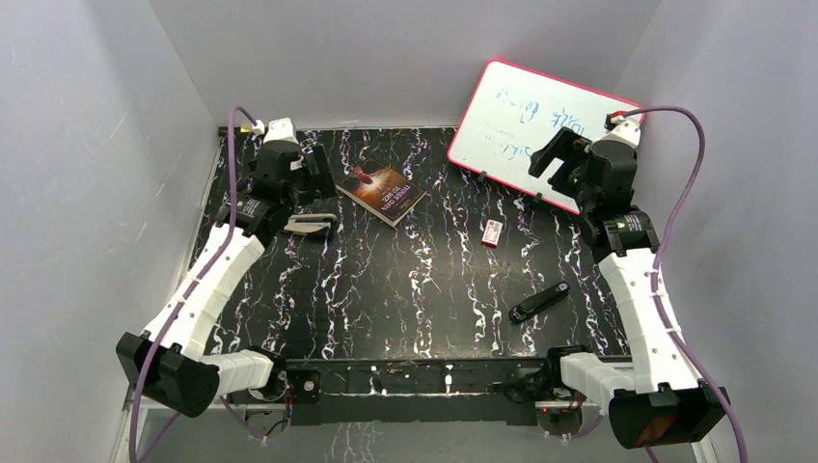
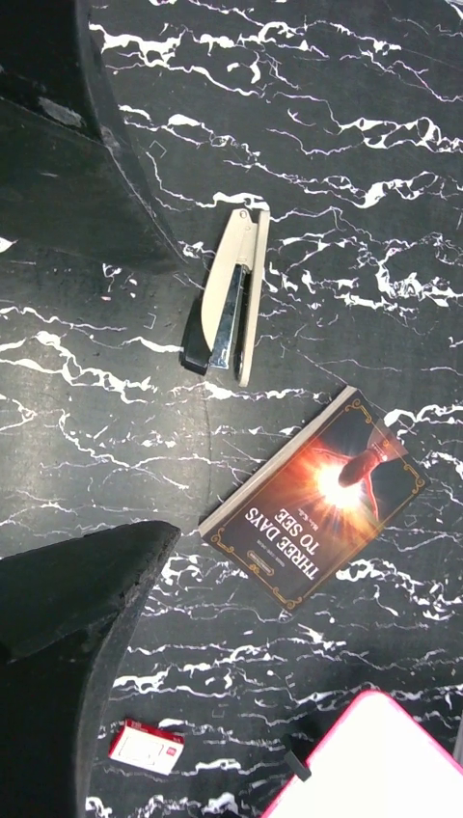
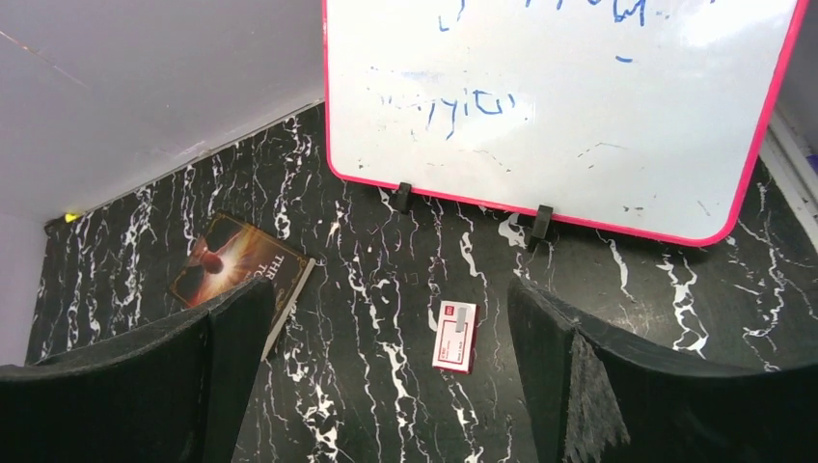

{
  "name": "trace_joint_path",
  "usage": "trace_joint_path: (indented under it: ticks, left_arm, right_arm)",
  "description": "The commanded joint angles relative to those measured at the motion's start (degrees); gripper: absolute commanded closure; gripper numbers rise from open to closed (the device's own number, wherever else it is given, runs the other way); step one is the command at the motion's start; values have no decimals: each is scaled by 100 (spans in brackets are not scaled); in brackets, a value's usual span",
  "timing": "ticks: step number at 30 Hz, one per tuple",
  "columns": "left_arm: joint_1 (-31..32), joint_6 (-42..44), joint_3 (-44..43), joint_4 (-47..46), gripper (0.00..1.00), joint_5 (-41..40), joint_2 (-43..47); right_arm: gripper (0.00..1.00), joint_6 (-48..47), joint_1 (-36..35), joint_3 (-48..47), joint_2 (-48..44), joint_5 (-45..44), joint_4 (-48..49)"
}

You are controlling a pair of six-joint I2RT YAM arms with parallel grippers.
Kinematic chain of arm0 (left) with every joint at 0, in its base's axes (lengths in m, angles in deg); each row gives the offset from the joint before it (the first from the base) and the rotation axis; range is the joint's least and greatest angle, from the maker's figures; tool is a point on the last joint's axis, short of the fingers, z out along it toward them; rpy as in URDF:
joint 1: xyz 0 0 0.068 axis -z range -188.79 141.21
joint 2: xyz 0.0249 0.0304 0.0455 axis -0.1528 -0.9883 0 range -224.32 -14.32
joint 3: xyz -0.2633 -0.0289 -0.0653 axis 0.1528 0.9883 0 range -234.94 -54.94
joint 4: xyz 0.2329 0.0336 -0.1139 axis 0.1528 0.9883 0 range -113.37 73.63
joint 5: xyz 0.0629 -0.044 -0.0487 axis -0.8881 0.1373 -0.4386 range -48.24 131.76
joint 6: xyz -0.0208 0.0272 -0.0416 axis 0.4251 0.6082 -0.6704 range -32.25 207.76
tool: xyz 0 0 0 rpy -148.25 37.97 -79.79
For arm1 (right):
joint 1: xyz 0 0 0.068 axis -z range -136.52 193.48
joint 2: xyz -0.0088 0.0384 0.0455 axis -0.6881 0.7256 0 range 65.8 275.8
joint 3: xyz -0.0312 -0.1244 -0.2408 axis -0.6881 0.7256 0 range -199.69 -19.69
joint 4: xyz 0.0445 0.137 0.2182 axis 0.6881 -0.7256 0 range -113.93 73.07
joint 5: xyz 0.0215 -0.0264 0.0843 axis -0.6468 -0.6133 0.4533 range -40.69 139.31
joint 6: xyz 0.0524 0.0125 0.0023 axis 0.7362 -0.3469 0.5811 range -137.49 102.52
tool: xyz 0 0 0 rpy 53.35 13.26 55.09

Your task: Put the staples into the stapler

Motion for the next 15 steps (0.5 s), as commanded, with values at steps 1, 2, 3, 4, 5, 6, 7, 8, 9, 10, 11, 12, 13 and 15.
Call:
trace_joint_path:
  ticks: [1,2,3,4,5,6,7,8,9,10,11,12,13,15]
  left_arm:
    - [-45,270,168,-267,2,-135,78]
    - [-39,270,144,-289,2,-78,59]
    - [-43,274,125,-307,2,14,58]
    - [-45,269,117,-317,2,52,70]
    - [-45,268,131,-338,2,64,97]
    - [-38,281,191,-396,2,39,139]
    - [-42,301,281,-467,2,-16,193]
    - [-42,313,351,-518,2,-85,252]
    - [-40,319,385,-529,2,-130,279]
    - [-44,323,383,-519,2,-139,288]
    - [-44,323,372,-491,2,-135,296]
    - [-45,328,365,-475,2,-114,306]
    - [-45,342,372,-463,2,-95,327]
    - [-45,366,425,-459,2,-80,347]
  right_arm:
    - [2,-387,30,-485,-81,-32,-23]
    - [2,-413,28,-518,-82,-34,-75]
    - [2,-420,27,-495,-95,-12,-75]
    - [2,-415,27,-446,-146,6,-19]
    - [2,-375,32,-371,-190,14,42]
    - [2,-329,34,-317,-246,22,88]
    - [2,-291,30,-304,-264,54,89]
    - [2,-282,32,-329,-272,74,53]
    - [2,-285,28,-338,-275,75,23]
    - [2,-293,31,-329,-268,50,-4]
    - [2,-305,33,-324,-266,19,-18]
    - [2,-314,27,-308,-271,-12,-31]
    - [2,-304,31,-292,-268,-30,-37]
    - [2,-217,28,-252,-240,91,-81]
